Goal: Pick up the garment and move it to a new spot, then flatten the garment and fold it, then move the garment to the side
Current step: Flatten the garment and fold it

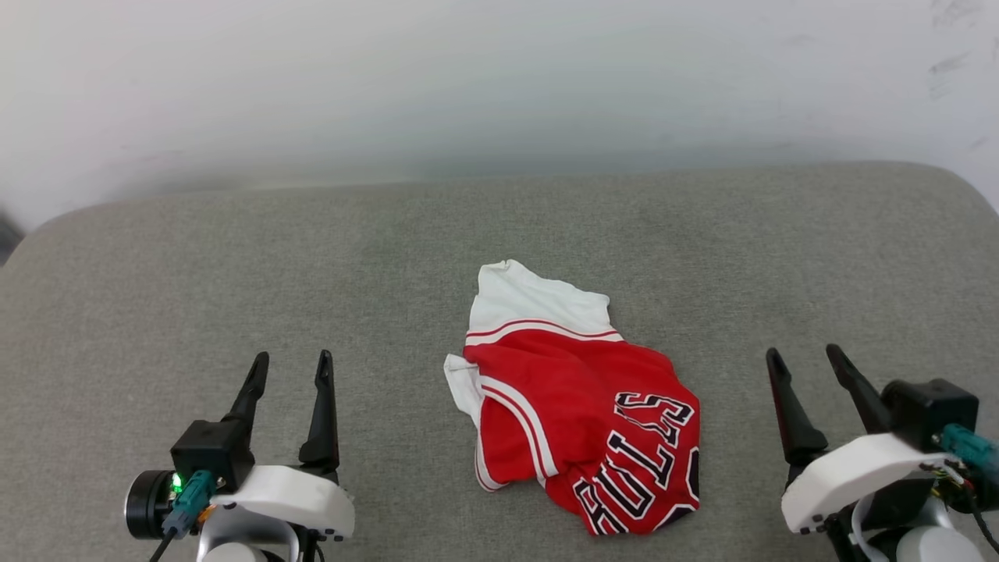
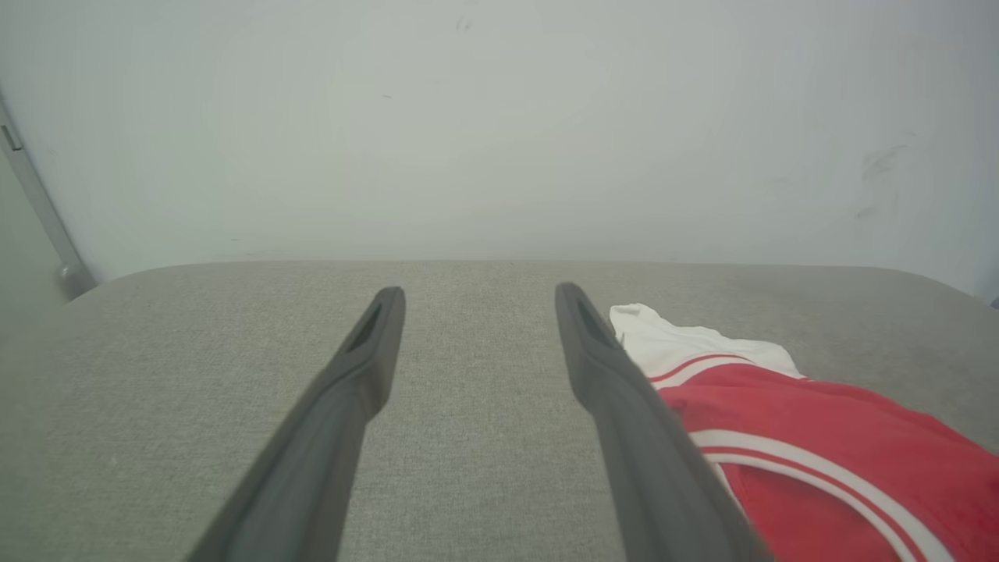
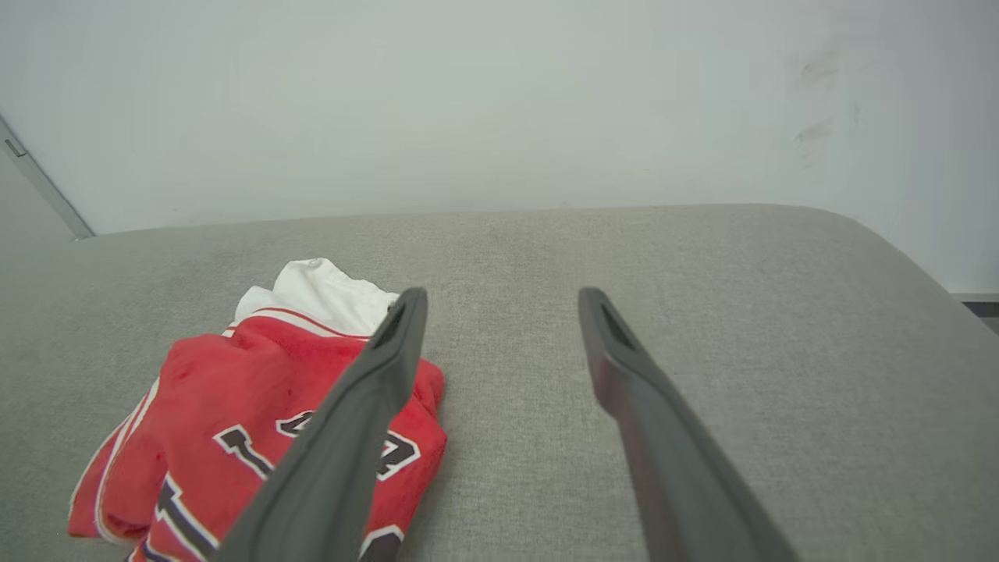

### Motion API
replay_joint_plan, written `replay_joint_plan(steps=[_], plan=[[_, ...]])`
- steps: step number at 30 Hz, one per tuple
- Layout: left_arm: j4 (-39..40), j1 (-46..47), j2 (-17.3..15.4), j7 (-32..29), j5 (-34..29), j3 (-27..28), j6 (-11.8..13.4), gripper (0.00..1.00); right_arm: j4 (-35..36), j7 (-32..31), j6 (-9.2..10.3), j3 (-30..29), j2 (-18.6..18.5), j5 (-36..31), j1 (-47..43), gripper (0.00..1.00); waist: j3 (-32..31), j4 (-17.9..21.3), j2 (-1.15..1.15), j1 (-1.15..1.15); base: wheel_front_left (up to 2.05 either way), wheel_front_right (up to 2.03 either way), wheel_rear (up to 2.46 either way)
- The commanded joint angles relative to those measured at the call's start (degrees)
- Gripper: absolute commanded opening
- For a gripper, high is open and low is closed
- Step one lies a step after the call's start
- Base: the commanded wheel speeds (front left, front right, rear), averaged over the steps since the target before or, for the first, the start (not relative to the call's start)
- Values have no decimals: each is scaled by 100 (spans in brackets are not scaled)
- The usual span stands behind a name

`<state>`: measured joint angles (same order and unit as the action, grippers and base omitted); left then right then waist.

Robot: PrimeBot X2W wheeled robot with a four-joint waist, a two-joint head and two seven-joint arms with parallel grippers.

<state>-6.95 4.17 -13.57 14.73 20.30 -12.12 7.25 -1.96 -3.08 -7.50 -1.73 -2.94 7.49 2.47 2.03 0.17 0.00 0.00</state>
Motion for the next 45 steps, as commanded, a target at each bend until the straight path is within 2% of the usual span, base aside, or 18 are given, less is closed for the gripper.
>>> replay_joint_plan(steps=[1, 6, 11, 18, 22, 28, 30, 34, 38, 45], plan=[[33, 82, 24, -6, -32, 0, 17, 100, -41, -29, 2, -49, 6, 85, 106, 100, 47, -51, 0, 0, 0, 0, 0], [105, 235, 116, 9, -24, -86, -6, 100, -534, -408, 2, -347, -11, 312, 663, 100, 299, -285, 0, 0, 0, 0, 0], [110, 419, 260, 35, -49, -137, -55, 100, -1235, -1342, 2, -245, -263, 578, 1508, 100, 631, -569, 0, 0, 0, 0, 0], [8, 743, 424, 54, -131, -230, -242, 100, -2087, -3143, 2, 739, -732, 1068, 2397, 100, 1009, -932, 0, 0, 0, 0, 0], [-26, 853, 498, 52, -181, -188, -317, 100, -2357, -3590, 2, 1227, -940, 1195, 2619, 100, 1129, -1030, 0, 0, 0, 0, 0], [-97, 857, 594, 54, -255, -94, -428, 100, -3002, -4069, 1, 1696, -934, 1543, 2510, 100, 1147, -1024, 0, 0, 0, 0, 0], [-136, 832, 602, 53, -286, -74, -467, 100, -3132, -4226, 1, 1814, -952, 1717, 2499, 0, 1123, -998, 0, 0, 0, 0, 0], [-190, 788, 613, 54, -329, -6, -522, 100, -3045, -4073, 2, 1902, -1029, 1883, 2720, 0, 1029, -899, 0, 0, 0, 0, 0], [-238, 692, 610, 53, -380, 64, -552, 100, -2722, -3648, 3, 1761, -1177, 1887, 2831, 0, 858, -784, 0, 0, 0, 0, 0], [-265, 441, 556, 48, -438, 159, -551, 100, -1823, -3355, 2, 1148, -1186, 1666, 1799, 0, 538, -524, 0, 0, 0, 0, 0]])
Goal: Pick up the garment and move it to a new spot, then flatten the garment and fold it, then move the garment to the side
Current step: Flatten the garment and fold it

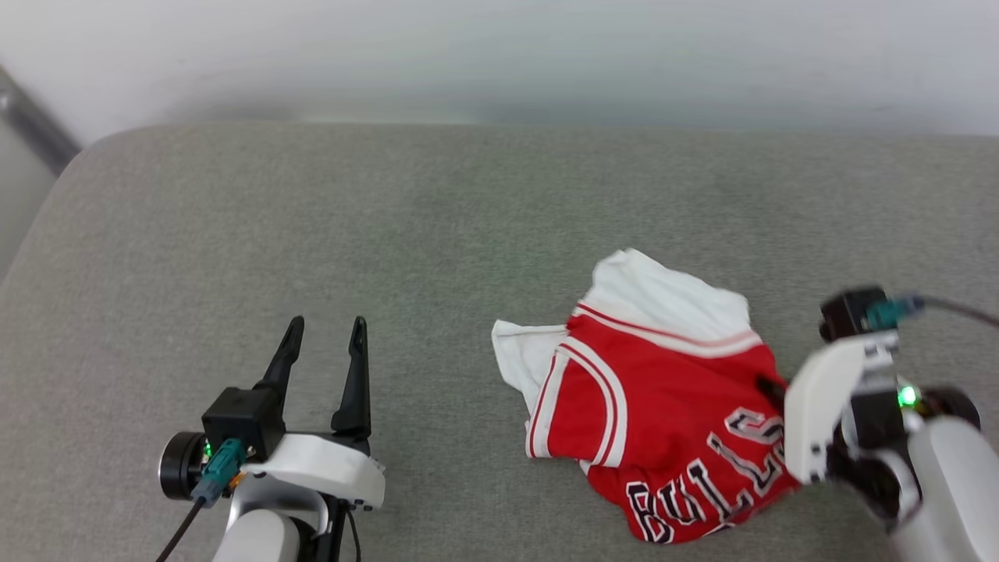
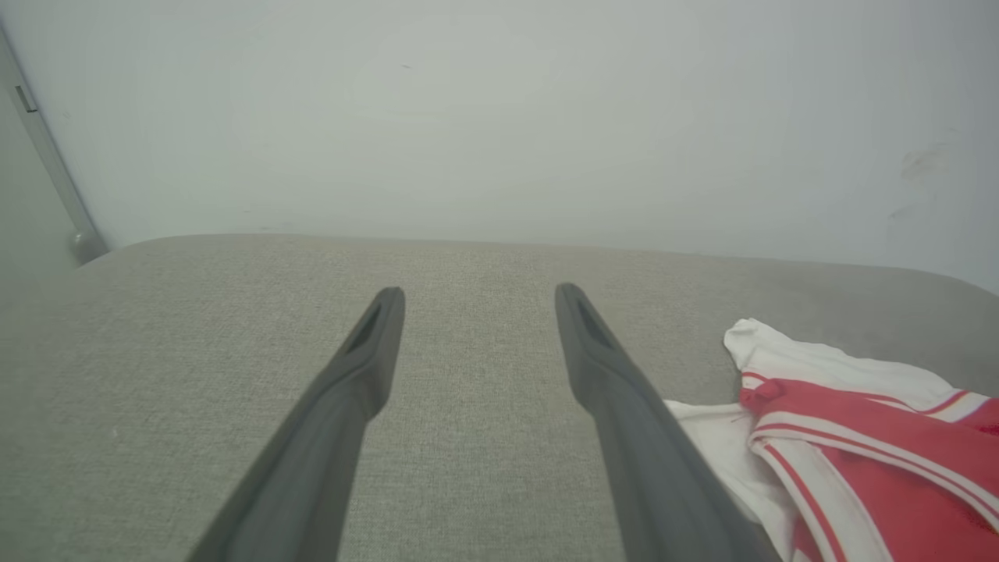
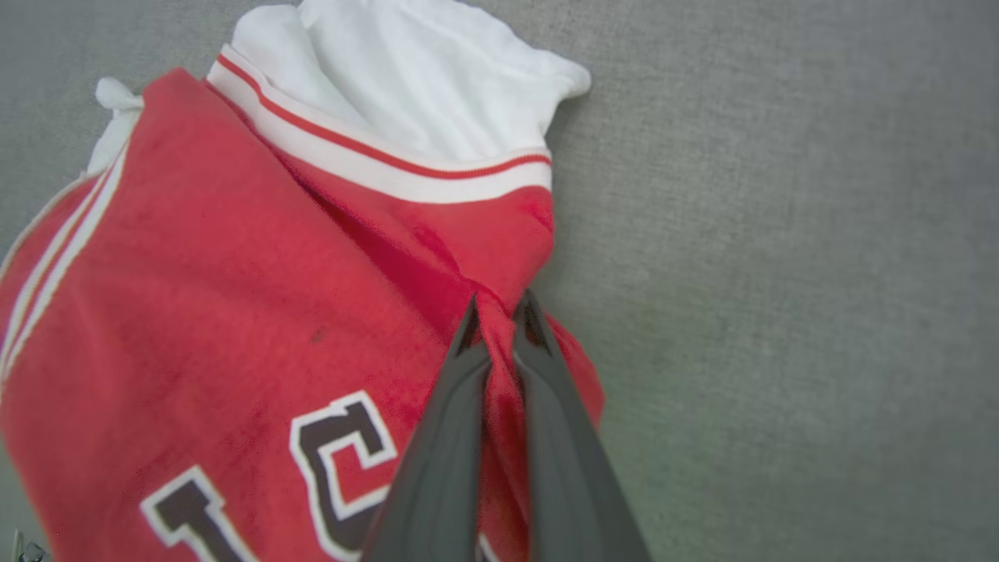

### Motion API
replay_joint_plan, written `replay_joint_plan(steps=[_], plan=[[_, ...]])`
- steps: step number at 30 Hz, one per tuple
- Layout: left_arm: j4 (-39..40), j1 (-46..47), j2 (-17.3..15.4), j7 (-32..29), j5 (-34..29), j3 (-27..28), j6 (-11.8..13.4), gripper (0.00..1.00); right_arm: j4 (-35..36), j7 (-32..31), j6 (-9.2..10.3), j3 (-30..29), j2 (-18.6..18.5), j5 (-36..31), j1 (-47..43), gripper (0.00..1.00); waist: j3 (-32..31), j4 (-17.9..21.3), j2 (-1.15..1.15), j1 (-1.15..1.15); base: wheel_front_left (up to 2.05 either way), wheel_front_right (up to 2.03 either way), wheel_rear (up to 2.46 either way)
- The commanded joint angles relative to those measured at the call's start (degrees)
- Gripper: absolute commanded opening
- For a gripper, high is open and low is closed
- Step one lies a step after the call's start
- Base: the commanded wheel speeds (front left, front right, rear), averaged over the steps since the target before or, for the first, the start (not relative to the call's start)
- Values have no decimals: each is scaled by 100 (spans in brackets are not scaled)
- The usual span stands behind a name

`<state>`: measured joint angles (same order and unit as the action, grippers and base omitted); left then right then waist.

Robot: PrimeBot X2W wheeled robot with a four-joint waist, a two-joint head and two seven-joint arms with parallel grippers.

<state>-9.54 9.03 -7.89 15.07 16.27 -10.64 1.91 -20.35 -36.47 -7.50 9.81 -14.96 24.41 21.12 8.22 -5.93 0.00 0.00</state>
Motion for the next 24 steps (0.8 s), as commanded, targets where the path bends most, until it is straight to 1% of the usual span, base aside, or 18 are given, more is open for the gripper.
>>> replay_joint_plan(steps=[1, 5, 7, 10, 13, 14, 18, 24], plan=[[-5, -80, -14, 14, -38, 27, -12, 100, 177, -12, 2, -137, 58, -77, -305, 0, -122, 127, 0, 0, 0, 0, 0], [-14, -230, -45, 14, -26, 69, 5, 100, 766, -258, 2, -565, 275, -323, -1381, 0, -238, 268, 0, 0, 0, 0, 0], [-24, -286, -47, 14, -22, 55, 0, 100, 1018, -425, 2, -708, 499, -425, -1916, 0, -273, 295, 0, 0, 0, 0, 0], [-43, -318, -57, 14, -14, 35, -7, 100, 1251, -649, 2, -812, 805, -518, -2615, 0, -301, 312, 0, 0, 0, 0, 0], [-63, -395, -63, 14, 15, 54, 30, 100, 1416, -607, 2, -849, 1001, -580, -2958, 0, -340, 361, 0, 0, 0, 0, 0], [-69, -422, -69, 14, 27, 59, 40, 100, 1471, -520, 2, -883, 1041, -641, -2982, 100, -362, 376, 0, 0, 0, 0, 0], [-71, -542, -100, -7, 57, 76, 74, 100, 1733, 68, 3, -986, 1102, -755, -2868, 100, -456, 454, 0, 0, 0, 0, 0], [-24, -703, -140, -56, 107, 78, 128, 100, 2057, 1336, 2, -1267, 1181, -933, -2645, 100, -598, 478, 0, 0, 0, 0, 0]])
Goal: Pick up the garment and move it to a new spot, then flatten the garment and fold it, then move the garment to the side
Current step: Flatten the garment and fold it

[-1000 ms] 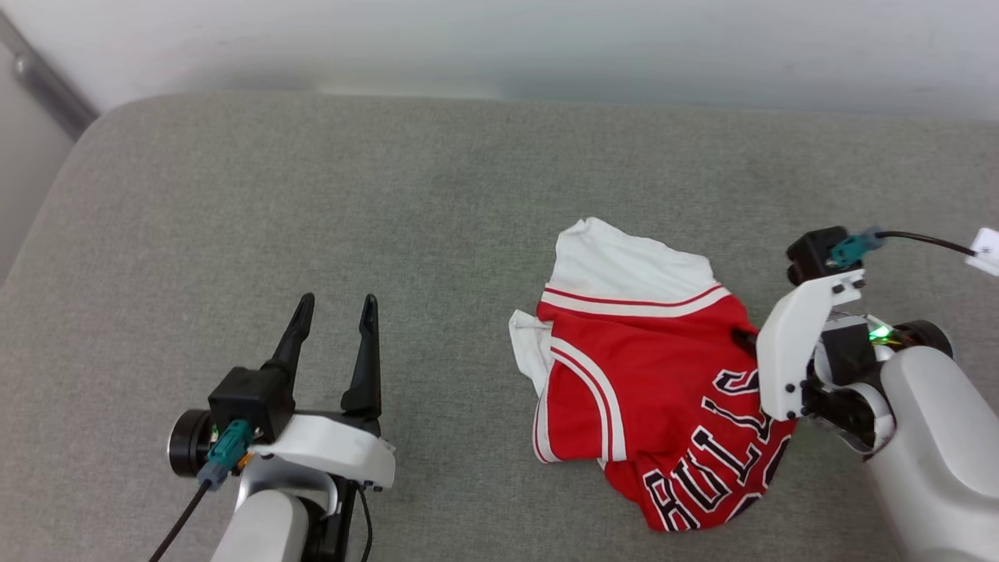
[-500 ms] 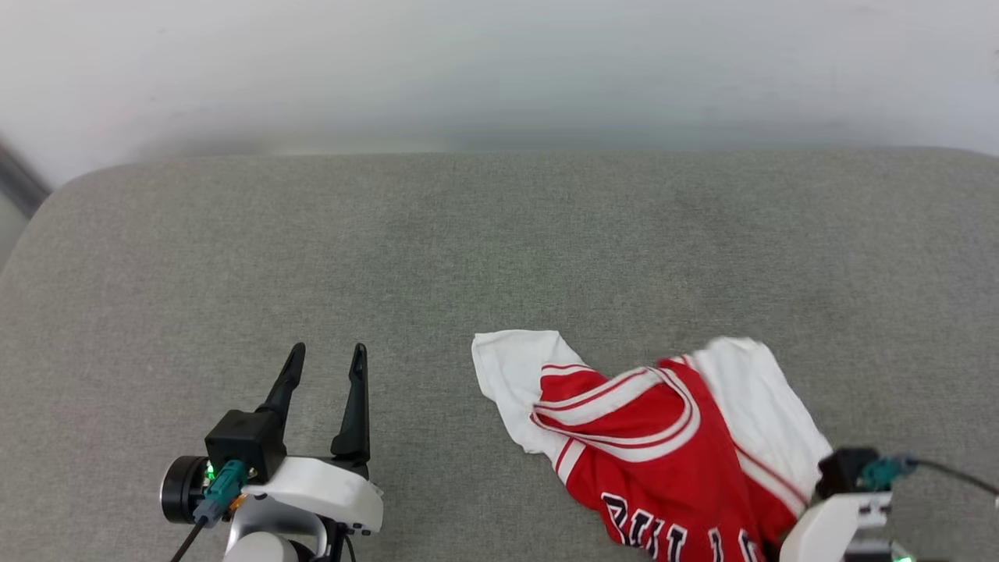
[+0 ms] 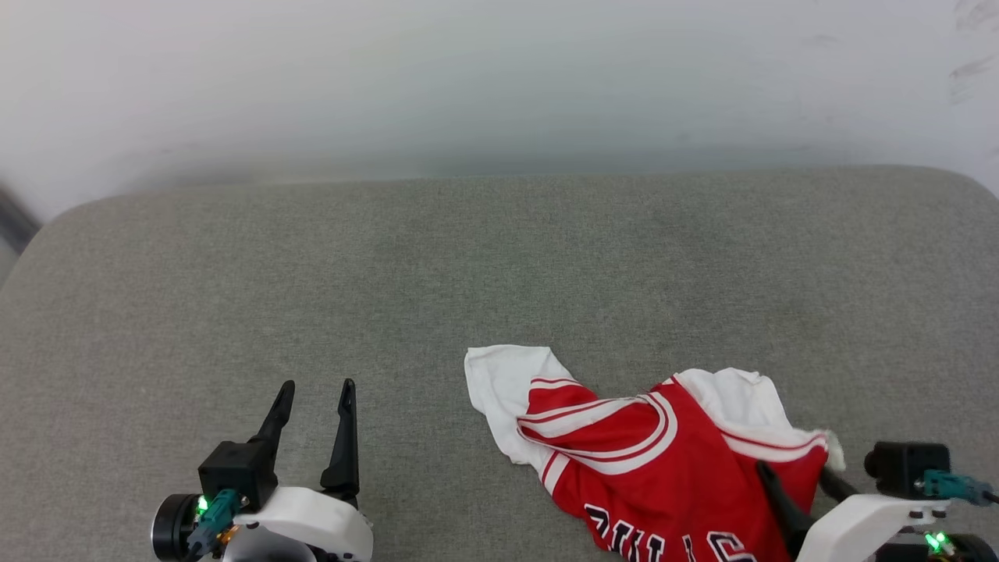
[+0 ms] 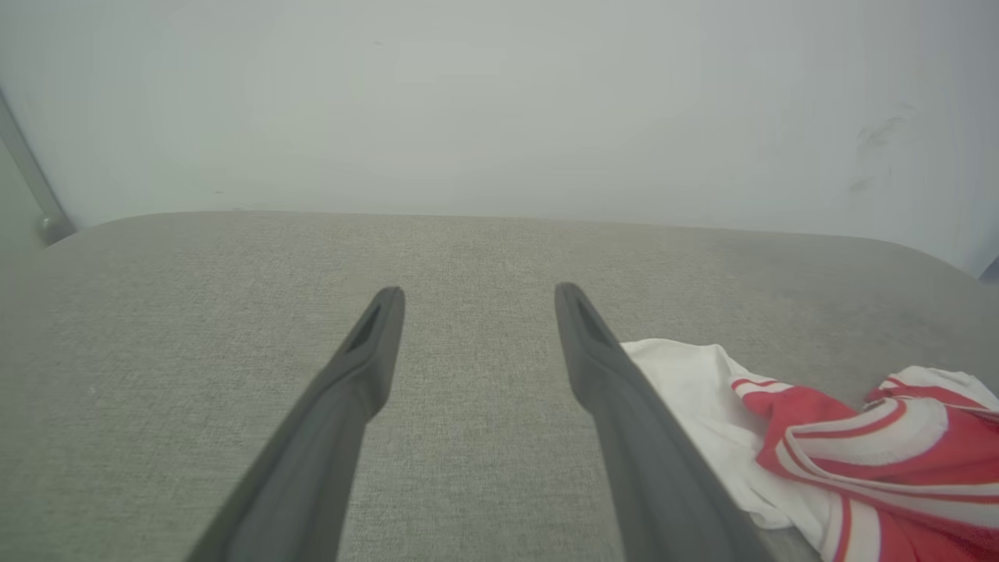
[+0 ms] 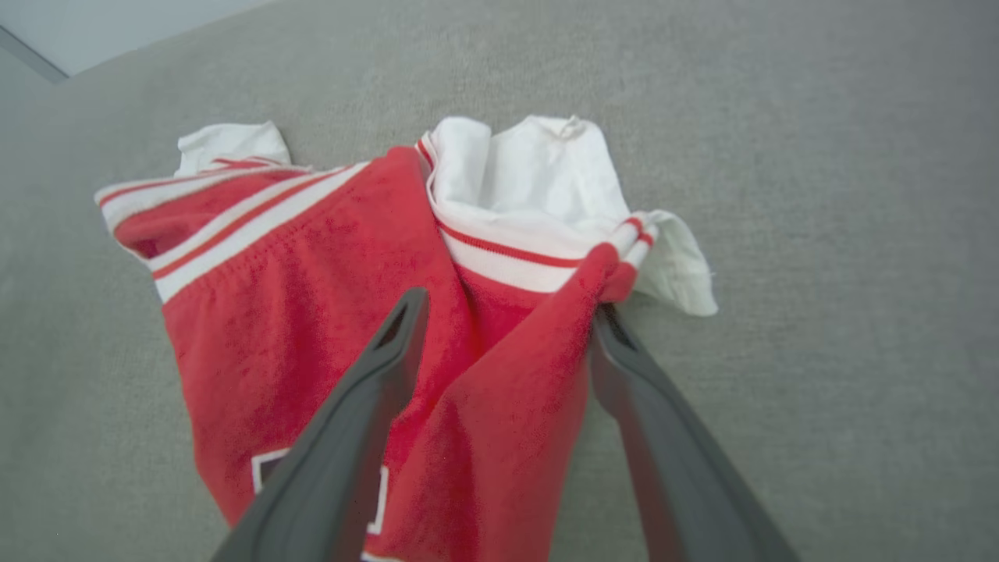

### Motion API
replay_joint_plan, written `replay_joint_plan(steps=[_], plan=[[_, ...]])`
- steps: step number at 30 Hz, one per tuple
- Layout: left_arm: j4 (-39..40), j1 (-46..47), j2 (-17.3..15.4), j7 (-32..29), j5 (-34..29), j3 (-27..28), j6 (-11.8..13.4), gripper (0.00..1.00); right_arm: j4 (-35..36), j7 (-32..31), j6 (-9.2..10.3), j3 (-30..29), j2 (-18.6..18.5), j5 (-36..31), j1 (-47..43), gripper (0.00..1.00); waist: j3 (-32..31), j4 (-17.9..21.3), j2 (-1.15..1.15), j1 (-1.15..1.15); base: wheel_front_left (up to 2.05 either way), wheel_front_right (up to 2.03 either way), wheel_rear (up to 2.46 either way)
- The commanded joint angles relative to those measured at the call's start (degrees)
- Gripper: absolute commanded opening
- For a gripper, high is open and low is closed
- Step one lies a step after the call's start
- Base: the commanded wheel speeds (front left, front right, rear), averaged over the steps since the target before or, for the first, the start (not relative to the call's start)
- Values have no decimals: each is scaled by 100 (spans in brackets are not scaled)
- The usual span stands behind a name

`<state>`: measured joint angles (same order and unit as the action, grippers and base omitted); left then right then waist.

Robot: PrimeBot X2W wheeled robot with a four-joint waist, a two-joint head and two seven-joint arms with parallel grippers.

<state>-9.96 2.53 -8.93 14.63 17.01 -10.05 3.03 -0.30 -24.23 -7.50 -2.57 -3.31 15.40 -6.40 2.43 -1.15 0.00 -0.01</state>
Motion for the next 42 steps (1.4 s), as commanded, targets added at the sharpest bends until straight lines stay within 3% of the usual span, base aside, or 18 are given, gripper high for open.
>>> replay_joint_plan(steps=[1, 8, 21, 27, 35, 42], plan=[[36, -74, -40, -19, 36, 16, 29, 100, 104, 334, 2, -53, 24, -46, 113, 100, -34, -4, 0, 1, 0, 0, 0], [139, -127, -78, -111, 73, 41, 106, 100, 265, 1507, 2, -159, 43, -287, 296, 100, -102, -29, 0, 1, 0, 0, 0], [410, 117, -282, -514, 127, 71, 145, 100, 696, 1842, 2, -122, 45, -601, 637, 100, 87, 48, 0, 1, 0, 0, 0], [311, 978, -493, -1441, 126, -192, -160, 100, 850, 1810, 2, -94, 47, -602, 813, 100, 458, 117, 0, 1, 0, 0, 0], [-287, 2166, -572, -3243, 392, -718, -697, 100, 891, 1809, 2, 39, 47, -637, 1049, 100, 929, 387, 0, 1, 0, 0, 0], [-850, 2702, -550, -4462, 698, -992, -852, 100, 804, 1874, 2, 108, 46, -529, 1187, 100, 1295, 644, 0, 1, 0, 0, 0]])
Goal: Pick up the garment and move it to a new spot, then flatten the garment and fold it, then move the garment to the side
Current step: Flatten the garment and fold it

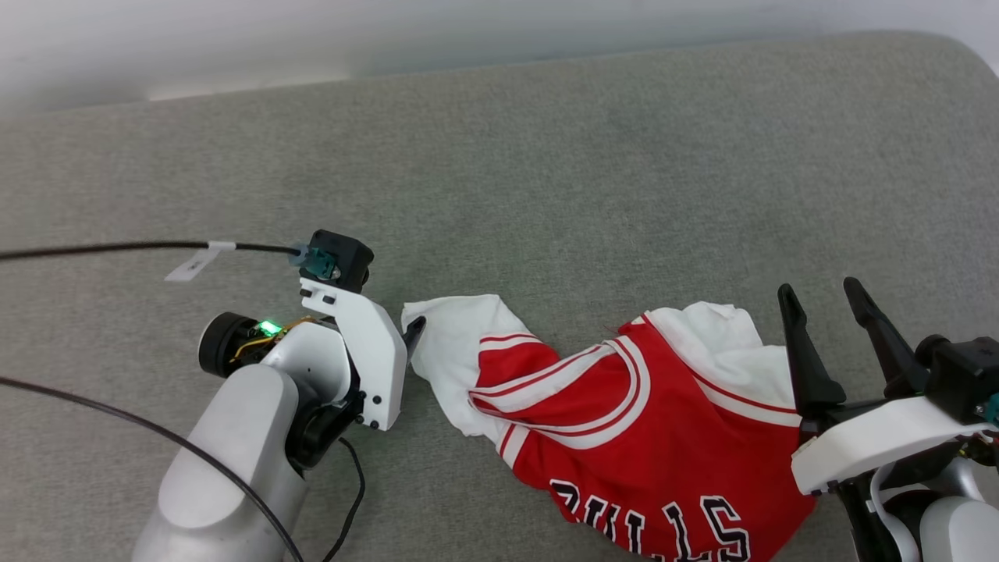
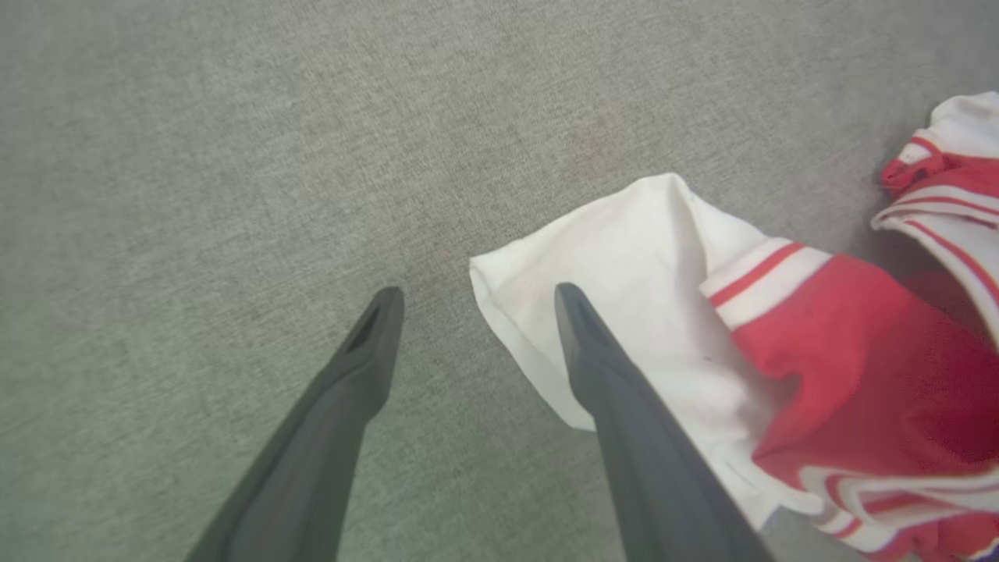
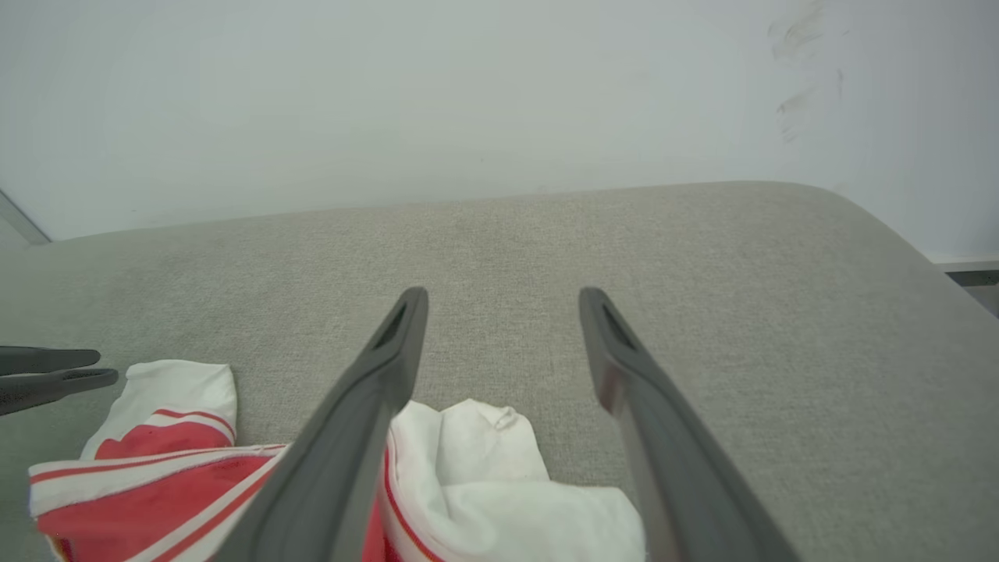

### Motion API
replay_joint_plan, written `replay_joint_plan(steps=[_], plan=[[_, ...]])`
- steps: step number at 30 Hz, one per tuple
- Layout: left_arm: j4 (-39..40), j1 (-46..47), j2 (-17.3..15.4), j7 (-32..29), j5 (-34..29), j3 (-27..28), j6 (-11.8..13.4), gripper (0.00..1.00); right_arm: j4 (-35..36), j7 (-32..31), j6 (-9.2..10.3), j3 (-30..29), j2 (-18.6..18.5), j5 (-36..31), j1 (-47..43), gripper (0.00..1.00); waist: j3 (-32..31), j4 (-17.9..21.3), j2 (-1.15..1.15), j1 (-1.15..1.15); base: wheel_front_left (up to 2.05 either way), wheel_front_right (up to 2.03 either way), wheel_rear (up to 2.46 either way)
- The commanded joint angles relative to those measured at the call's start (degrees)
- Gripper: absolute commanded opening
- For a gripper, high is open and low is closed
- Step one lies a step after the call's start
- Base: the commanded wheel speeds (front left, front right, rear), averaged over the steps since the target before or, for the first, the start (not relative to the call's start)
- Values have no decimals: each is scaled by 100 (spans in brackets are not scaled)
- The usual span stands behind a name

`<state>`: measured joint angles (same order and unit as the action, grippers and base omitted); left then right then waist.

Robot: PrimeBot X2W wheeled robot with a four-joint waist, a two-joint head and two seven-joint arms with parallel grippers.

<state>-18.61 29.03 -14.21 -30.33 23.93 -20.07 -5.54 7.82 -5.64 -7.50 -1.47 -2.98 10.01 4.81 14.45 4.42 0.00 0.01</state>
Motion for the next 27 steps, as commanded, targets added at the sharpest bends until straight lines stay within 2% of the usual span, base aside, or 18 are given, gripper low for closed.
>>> replay_joint_plan(steps=[1, 11, 13, 14, 18, 27], plan=[[-57, 97, -32, -111, 30, -8, 10, 100, -32, 7, 2, 13, 14, 12, 83, 100, 132, 120, 0, -1, 0, 0, 0], [-539, -24, -127, -1538, 297, -567, -133, 100, -320, 164, 2, 39, 14, 265, 100, 100, 279, 305, 0, -1, 0, 0, 0], [-488, -38, -122, -1582, 333, -664, -161, 18, -370, 169, 2, 28, 14, 322, 109, 100, 266, 320, 0, -1, 0, 0, 0], [-463, -39, -125, -1522, 324, -676, -161, 0, -389, 178, 2, 24, 14, 328, 113, 100, 253, 325, 0, -1, 0, 0, 0], [-359, -32, -170, -1130, 263, -601, -123, 0, -500, 194, 2, -55, 13, 398, 100, 100, 130, 305, 0, -1, 0, 0, 0], [82, -554, -243, 151, 213, -119, 423, 0, -736, -128, 2, -486, 12, 559, -77, 100, -391, 115, 0, -1, 0, 0, 0]])
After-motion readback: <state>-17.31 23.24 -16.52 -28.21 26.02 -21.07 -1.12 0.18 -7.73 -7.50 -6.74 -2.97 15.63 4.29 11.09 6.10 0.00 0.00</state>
